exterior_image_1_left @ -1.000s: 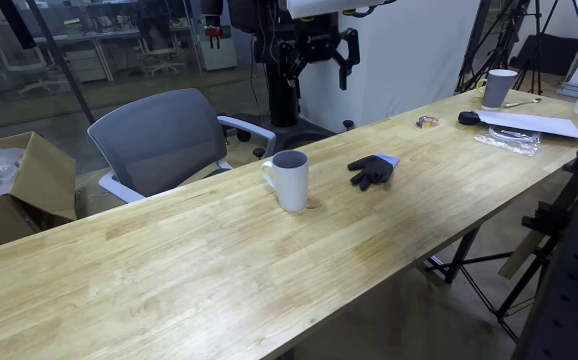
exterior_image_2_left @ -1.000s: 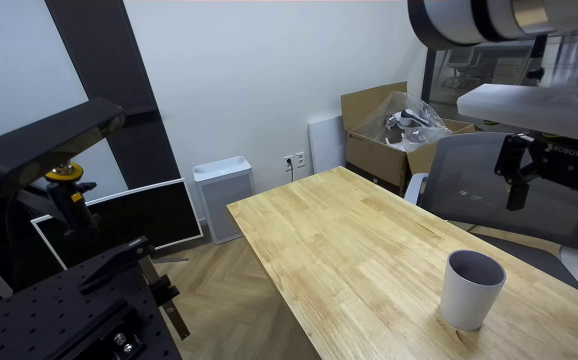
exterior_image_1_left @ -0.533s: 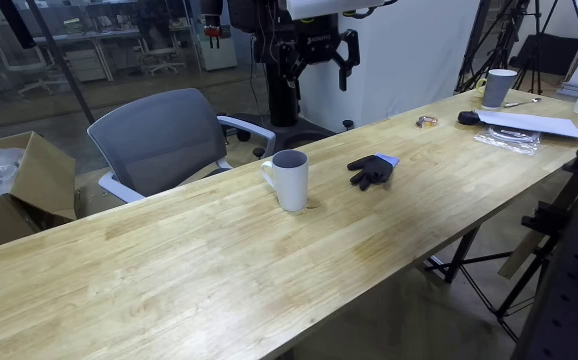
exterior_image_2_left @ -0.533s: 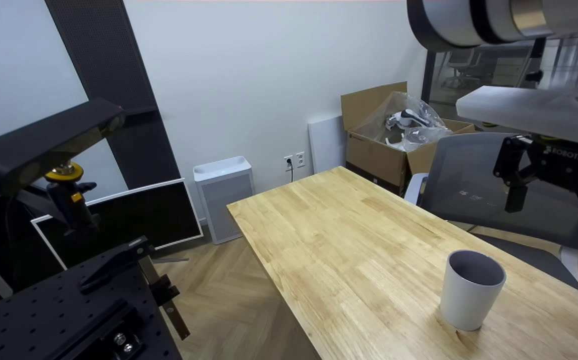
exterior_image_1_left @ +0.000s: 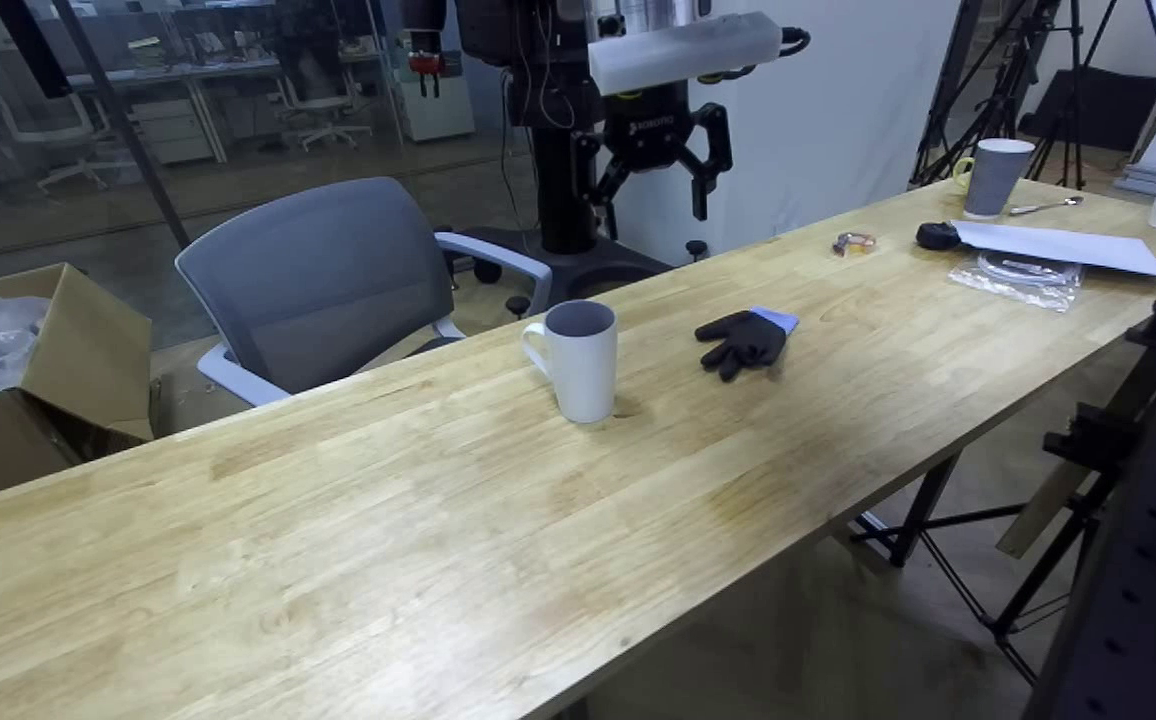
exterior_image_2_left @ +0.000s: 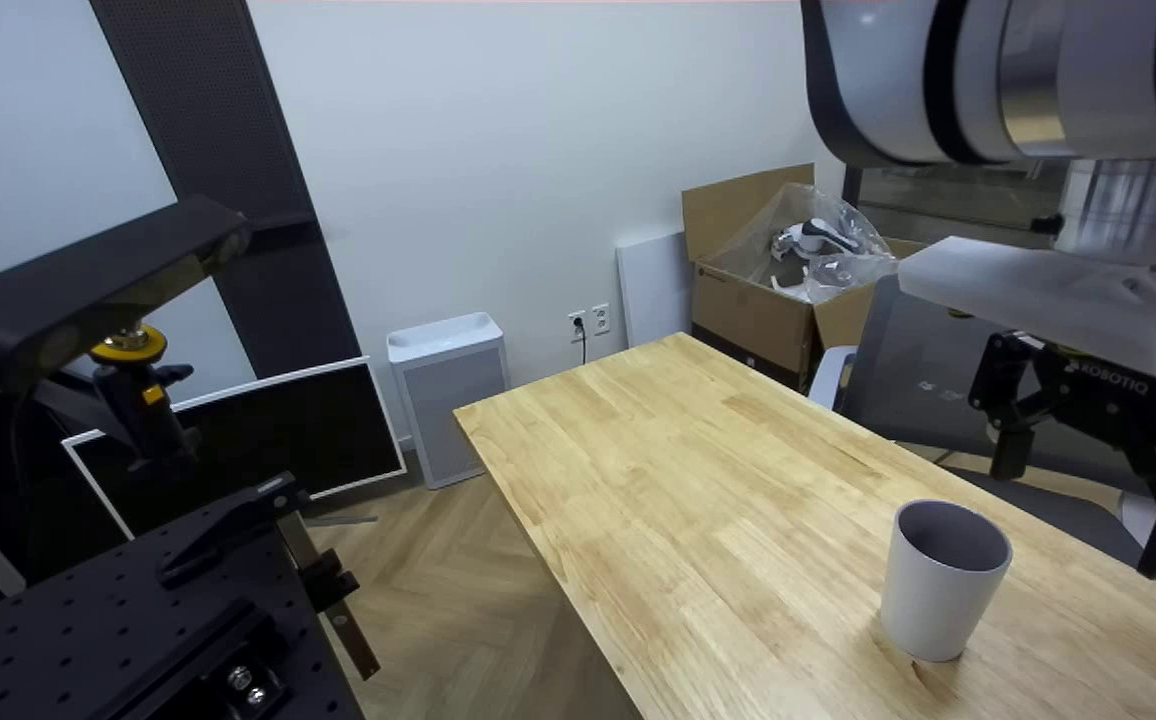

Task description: Put the mug towards the edge of the table

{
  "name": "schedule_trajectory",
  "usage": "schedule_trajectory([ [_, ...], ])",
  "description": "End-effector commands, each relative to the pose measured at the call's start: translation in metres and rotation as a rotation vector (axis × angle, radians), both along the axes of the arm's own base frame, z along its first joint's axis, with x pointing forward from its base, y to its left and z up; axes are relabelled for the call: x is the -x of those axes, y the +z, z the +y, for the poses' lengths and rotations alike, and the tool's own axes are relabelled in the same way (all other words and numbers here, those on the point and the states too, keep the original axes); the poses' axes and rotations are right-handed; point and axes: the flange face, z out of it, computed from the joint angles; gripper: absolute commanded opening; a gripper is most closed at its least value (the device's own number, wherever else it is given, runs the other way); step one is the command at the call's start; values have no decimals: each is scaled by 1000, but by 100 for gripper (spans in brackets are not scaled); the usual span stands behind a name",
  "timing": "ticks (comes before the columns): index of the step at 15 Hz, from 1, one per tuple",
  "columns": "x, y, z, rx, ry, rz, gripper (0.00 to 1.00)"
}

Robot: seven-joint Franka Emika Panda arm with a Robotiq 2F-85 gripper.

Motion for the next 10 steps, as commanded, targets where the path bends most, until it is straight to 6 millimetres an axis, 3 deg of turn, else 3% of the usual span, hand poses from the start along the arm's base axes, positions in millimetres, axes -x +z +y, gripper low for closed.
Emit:
schedule_trajectory([
  [1, -4, -14, -4, -3, 0, -22, 100],
  [10, -14, -51, -1, -30, 1, -66, 100],
])
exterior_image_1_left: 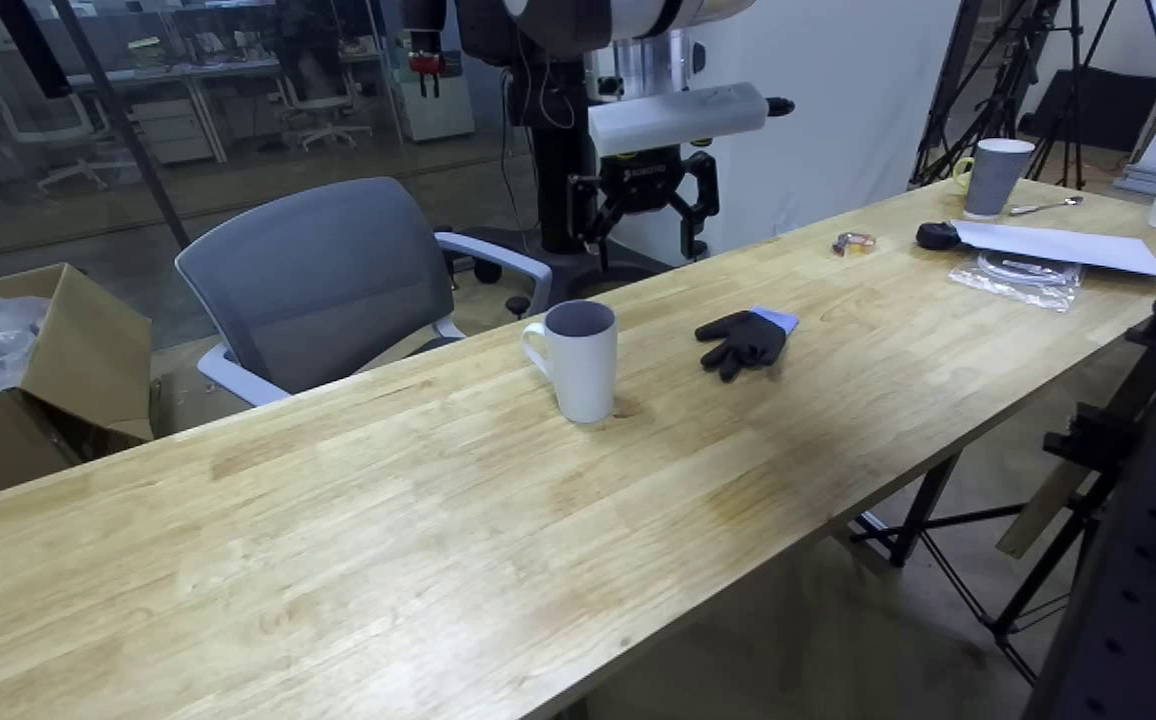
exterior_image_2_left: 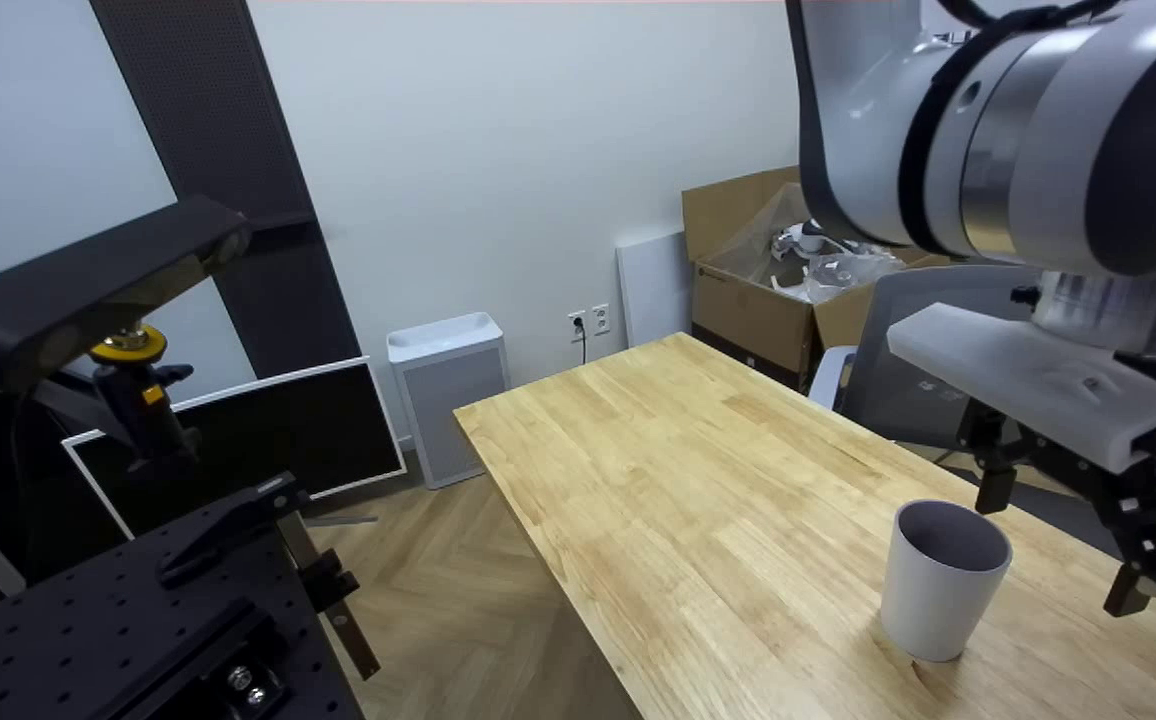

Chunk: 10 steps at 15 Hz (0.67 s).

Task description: Put the mug towards the edge of the table

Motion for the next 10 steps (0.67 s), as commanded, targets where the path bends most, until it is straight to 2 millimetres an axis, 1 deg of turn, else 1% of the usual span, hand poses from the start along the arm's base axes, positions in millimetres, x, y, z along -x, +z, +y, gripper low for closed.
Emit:
schedule_trajectory([
  [1, -12, -12, -1, -15, 0, -14, 100],
  [10, -33, -37, 3, -4, 19, 9, 100],
])
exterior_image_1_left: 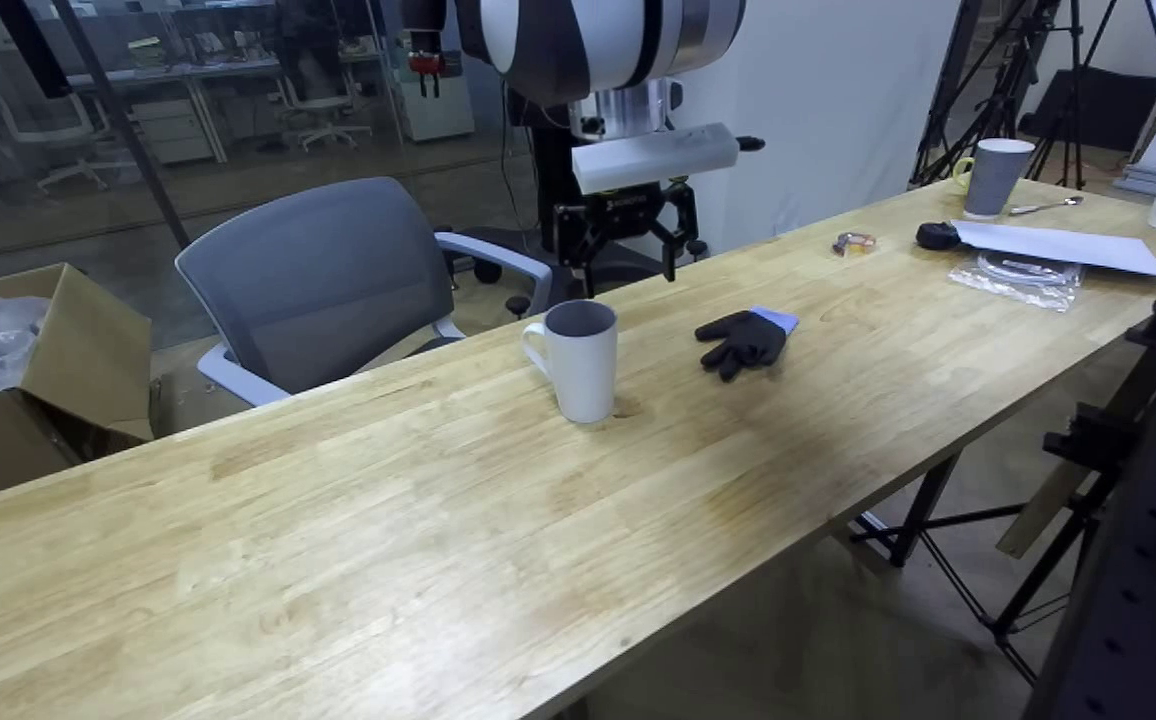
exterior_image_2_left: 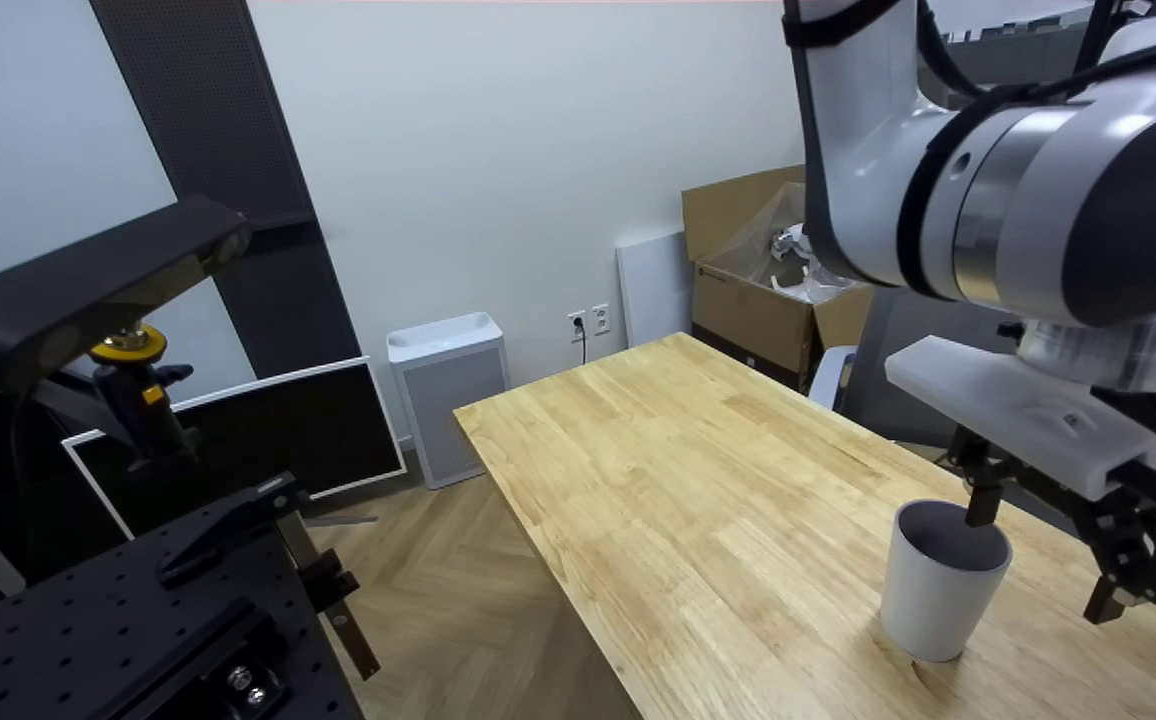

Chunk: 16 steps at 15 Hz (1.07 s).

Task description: Put the mug towards the edge of the table

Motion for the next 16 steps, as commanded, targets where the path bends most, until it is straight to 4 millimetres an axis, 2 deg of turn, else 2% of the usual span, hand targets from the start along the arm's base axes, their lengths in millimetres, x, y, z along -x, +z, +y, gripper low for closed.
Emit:
schedule_trajectory([
  [1, -14, -8, -1, 0, -2, 7, 100],
  [9, -19, -29, 0, 2, 3, 33, 100],
  [13, -18, -38, 12, 4, 0, 47, 100],
  [15, -19, -40, 7, 6, 2, 48, 100],
  [16, -19, -43, 13, 6, 4, 49, 100],
])
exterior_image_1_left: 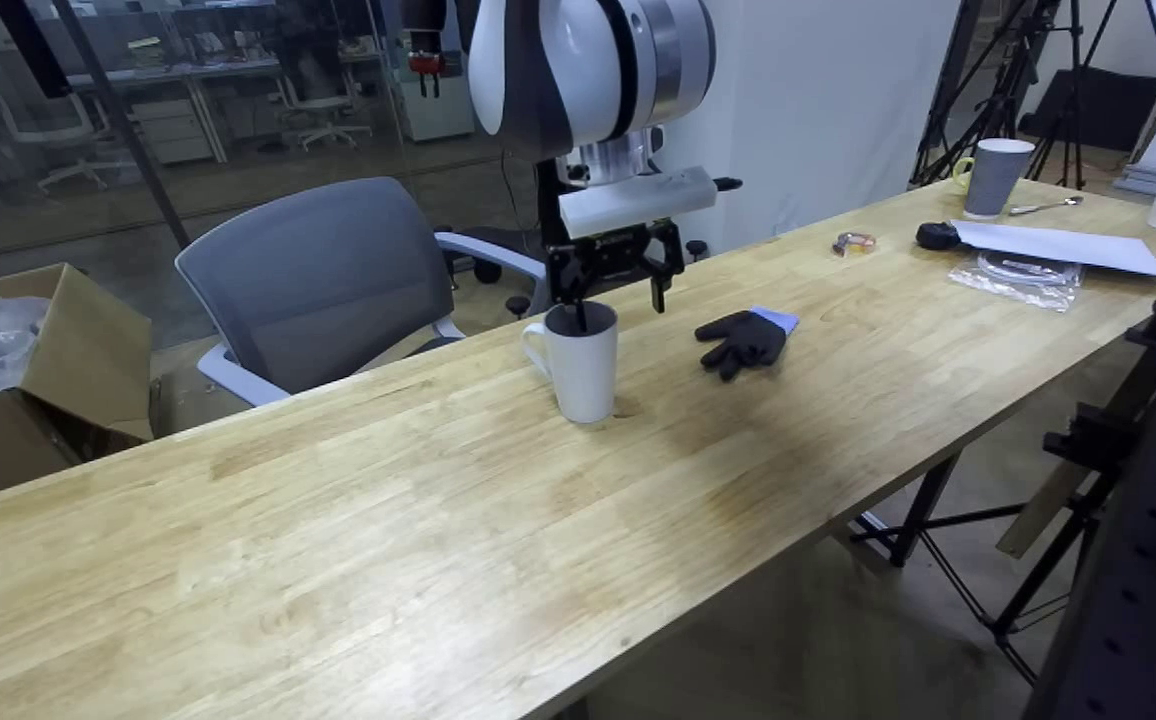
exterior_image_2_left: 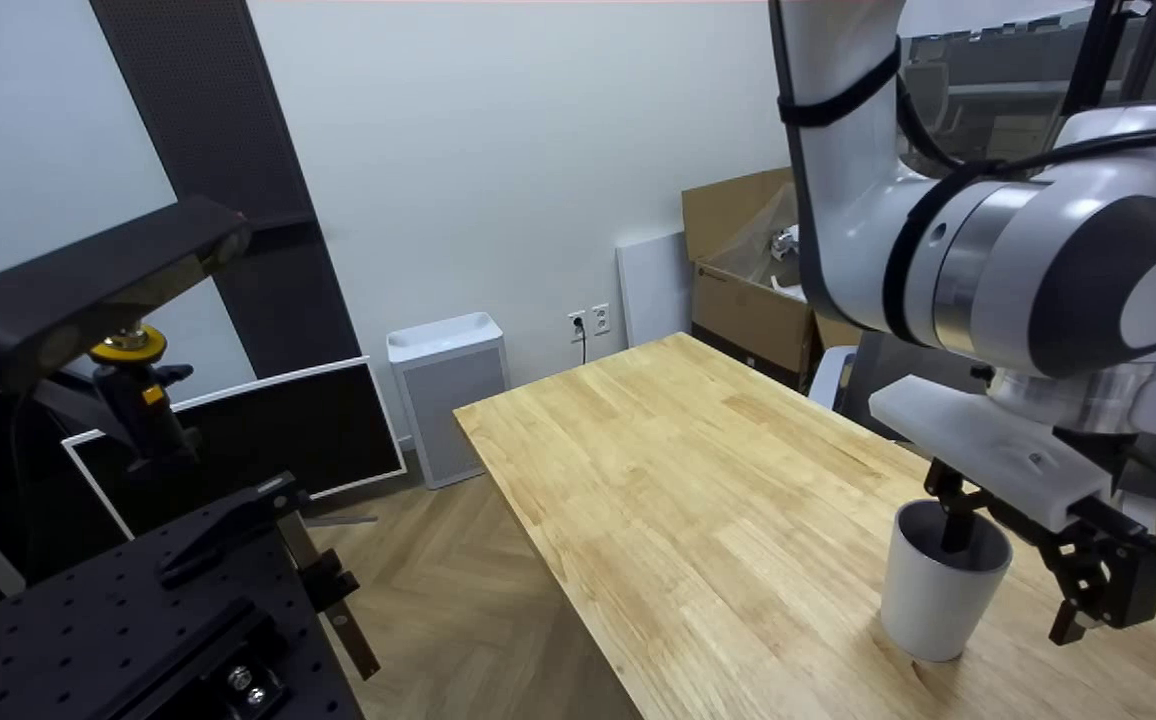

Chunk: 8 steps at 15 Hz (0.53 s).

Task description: Put the mug towards the edge of the table

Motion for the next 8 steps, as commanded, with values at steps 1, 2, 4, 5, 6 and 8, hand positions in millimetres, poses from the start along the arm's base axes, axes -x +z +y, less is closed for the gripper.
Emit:
schedule_trajectory([
  [1, -7, -3, 4, 5, -18, 4, 100],
  [2, -6, -4, 4, 5, -17, 5, 100],
  [4, -6, -7, 6, 4, -18, 7, 100],
  [5, -5, -9, 6, 3, -20, 12, 100],
  [6, -4, -11, 8, 3, -18, 13, 100],
  [8, -3, -15, 11, 1, -14, 19, 100],
])
